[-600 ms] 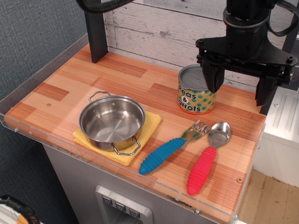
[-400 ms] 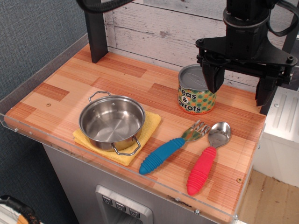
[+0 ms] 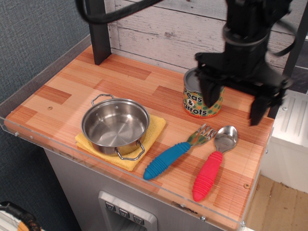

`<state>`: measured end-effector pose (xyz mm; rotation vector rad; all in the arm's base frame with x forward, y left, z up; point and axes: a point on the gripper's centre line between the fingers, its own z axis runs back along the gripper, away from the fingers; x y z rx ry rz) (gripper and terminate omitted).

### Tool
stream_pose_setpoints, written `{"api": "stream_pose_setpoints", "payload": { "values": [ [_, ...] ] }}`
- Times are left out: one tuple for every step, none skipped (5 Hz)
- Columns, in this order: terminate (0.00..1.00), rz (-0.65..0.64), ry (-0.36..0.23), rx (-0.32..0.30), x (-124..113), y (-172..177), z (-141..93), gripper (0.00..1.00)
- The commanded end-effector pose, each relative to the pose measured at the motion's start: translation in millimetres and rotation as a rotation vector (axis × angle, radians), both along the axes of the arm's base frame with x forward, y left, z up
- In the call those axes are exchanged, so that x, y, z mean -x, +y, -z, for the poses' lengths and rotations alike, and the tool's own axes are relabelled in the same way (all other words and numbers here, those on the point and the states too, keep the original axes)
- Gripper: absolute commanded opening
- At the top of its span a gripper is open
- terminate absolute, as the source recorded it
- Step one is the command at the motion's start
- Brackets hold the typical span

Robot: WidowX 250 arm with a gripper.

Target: Move the blue fork to the left of the pot

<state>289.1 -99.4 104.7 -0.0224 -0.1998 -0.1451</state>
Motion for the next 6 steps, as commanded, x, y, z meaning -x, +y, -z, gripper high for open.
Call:
{"api": "stream_pose_setpoints", "payload": {
  "values": [
    [0.0,0.113,0.072,-0.183,9,33,-3,1.0],
    [0.0,0.147,0.14,-0.22,10,51,15,1.0],
    [0.0,0.162,0.168,-0.245,12,60,33,1.0],
    [0.0,0.227,0.162,-0.238,13,62,45,1.0],
    [0.0,0.255,0.172,-0.252,16,62,54,1.0],
    [0.0,0.286,0.172,-0.254,16,58,62,1.0]
  ]
}}
